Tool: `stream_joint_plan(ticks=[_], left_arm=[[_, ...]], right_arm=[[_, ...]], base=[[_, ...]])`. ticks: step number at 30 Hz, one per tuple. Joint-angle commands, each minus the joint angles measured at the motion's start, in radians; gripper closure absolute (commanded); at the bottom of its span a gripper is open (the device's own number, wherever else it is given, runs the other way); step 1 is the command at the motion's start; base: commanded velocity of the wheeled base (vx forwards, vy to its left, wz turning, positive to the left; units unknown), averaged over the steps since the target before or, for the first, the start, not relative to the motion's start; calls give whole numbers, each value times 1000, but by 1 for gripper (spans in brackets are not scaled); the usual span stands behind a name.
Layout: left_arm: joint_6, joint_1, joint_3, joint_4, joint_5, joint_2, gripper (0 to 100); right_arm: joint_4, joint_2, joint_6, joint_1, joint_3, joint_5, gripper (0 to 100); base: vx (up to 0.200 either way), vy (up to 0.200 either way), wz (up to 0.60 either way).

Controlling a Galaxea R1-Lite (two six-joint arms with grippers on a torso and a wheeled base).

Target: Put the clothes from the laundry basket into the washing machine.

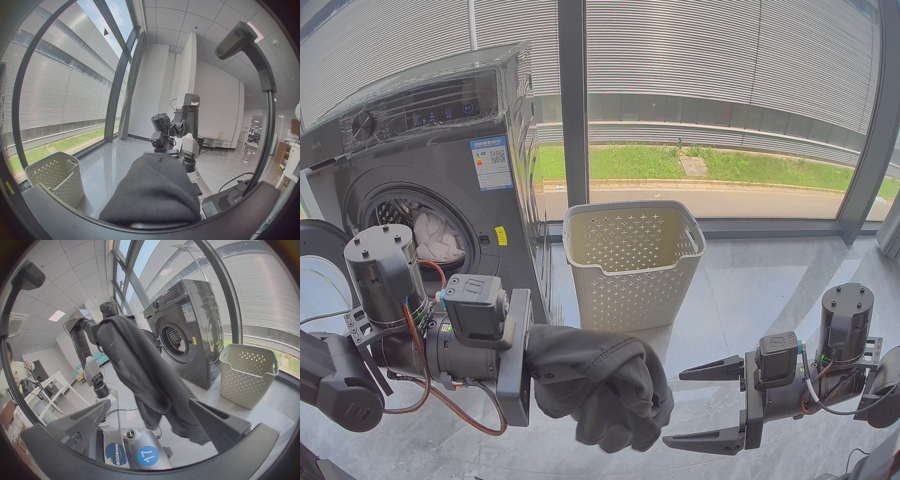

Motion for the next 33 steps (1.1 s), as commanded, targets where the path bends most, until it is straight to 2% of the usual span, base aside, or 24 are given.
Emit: stream_joint_plan(ticks=[1, 7, 15, 21, 25, 27, 30, 33], left_arm=[[0, -3, -27, 3, -1, 21, 100], [0, -7, -56, 1, -4, 41, 100], [0, -4, -61, 3, -9, 41, 100], [0, -4, -79, 3, -9, 39, 100], [-1, -6, -84, 3, -9, 35, 100], [-1, -7, -84, 3, -9, 25, 100], [-1, -7, -84, 3, -10, 18, 100], [-1, -4, -81, 3, -10, 16, 100]], right_arm=[[-2, 49, -3, 15, -17, 0, 0], [-20, 92, -2, 7, -20, -6, 0], [-91, 77, 11, -84, -16, -11, 0], [-91, 62, 9, -93, 9, -11, 0], [-91, 66, 9, -104, 9, -28, 0], [-91, 79, 20, -108, 3, -51, 0], [-101, 83, 32, -148, 0, -68, 0], [-106, 71, 32, -197, 4, -66, 0]], base=[[0, 0, 0], [0, 0, 0], [0, 0, 0], [0, 0, 0], [0, 0, 0], [0, 0, 0], [0, 0, 0], [0, 0, 0]])
